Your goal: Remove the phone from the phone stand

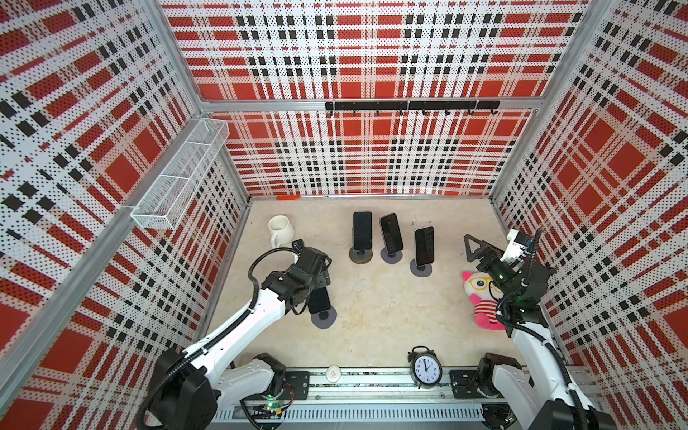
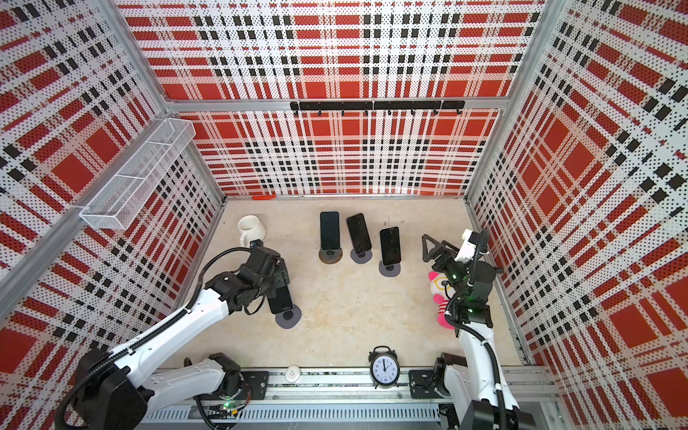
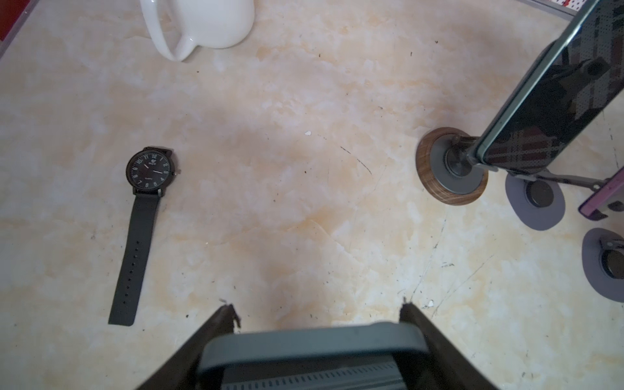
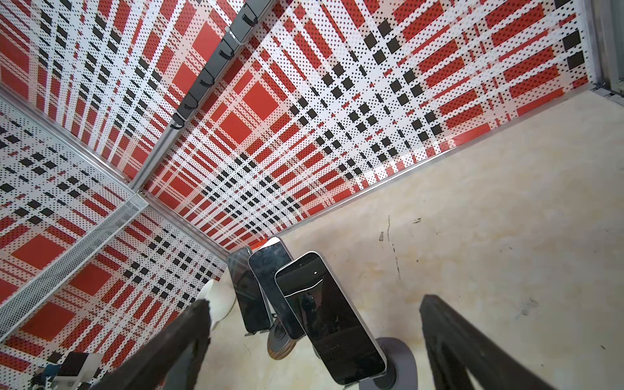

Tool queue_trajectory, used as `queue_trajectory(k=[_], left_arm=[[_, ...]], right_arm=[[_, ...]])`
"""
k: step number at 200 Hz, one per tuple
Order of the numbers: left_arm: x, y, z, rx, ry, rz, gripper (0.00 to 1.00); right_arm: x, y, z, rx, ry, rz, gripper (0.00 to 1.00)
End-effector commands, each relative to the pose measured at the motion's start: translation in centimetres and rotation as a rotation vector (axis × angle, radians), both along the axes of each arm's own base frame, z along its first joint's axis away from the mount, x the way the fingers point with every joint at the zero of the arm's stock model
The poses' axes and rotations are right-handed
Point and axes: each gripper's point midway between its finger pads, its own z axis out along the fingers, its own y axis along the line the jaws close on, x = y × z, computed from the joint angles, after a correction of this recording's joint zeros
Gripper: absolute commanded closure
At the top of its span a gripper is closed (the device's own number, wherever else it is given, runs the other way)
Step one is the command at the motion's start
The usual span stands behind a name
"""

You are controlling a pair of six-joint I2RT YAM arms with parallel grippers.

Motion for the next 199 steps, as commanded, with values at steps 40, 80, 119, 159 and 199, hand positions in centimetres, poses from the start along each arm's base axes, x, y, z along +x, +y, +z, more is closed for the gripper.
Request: queue_trajectory(k=[40, 80, 119, 159, 199], left_arm=[[0.7, -0.3, 2.1, 0.024, -0.05, 0.01, 0.31], [0.7, -0.2, 3.3, 0.013, -0.074, 0.014, 0.35], [0.7, -0.3, 4.3, 0.01, -0.075, 0.004, 0.35], [0.8, -0.4, 6.5, 0.015, -0.096, -0.014, 0.35], [1.3, -0.8, 8.8, 0.013, -0.124, -0.04, 0.35]], right_arm=[[-0.2, -0.4, 0.5, 0.001, -0.023, -0.025, 0.0], [-0.1, -0.3, 0.2, 0.014, -0.017, -0.019, 0.0], [-0.1, -0.4, 0.0, 0.016, -0.013, -0.027, 0.0], [-0.1, -0.7, -0.1, 0.019, -0.006, -0.041, 0.0], [0.0, -0.7, -0.2, 0.019, 0.002, -0.044, 0.0]])
